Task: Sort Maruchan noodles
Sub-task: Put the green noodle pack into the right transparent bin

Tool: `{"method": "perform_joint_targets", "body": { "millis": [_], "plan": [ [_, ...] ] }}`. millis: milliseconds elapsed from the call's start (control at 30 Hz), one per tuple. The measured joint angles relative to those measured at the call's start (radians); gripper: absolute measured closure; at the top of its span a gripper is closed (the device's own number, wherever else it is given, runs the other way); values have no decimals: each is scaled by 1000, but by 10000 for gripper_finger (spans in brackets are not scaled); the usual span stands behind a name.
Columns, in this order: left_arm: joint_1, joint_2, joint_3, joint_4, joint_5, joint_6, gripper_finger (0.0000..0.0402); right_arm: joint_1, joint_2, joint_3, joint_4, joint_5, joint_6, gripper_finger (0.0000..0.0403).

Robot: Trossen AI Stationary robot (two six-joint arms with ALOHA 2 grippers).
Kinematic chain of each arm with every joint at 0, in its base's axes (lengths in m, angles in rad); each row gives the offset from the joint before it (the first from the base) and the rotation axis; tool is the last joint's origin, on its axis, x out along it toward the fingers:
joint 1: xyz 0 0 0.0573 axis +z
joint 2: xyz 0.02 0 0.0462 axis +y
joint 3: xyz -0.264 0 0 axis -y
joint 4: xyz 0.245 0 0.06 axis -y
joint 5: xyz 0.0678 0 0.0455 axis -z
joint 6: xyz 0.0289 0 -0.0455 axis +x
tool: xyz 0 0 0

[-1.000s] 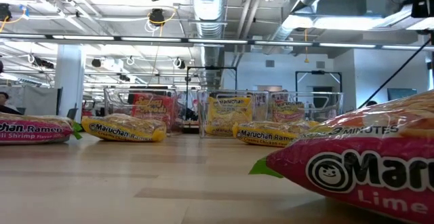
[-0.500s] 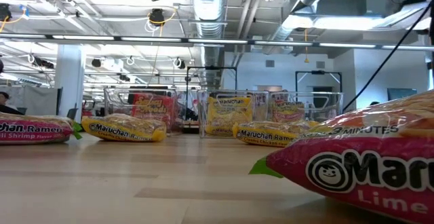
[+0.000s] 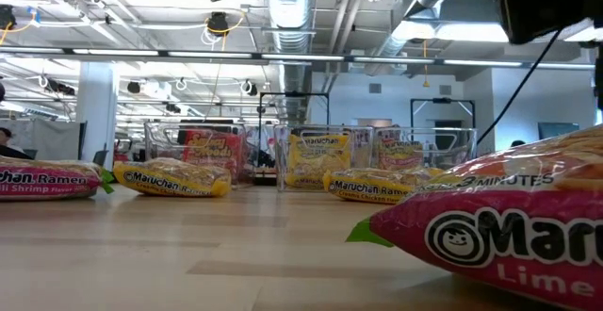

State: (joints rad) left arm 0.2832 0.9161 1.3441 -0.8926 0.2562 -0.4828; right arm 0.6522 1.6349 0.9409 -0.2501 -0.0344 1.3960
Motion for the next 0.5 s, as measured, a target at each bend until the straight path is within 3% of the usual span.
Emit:
{"method": "perform_joint_targets", "body": {
  "millis": [500],
  "plan": [
    [0,0,0,-2,-1,8,230,-27,157,7,181,-107,-8,156]
  ]
}}
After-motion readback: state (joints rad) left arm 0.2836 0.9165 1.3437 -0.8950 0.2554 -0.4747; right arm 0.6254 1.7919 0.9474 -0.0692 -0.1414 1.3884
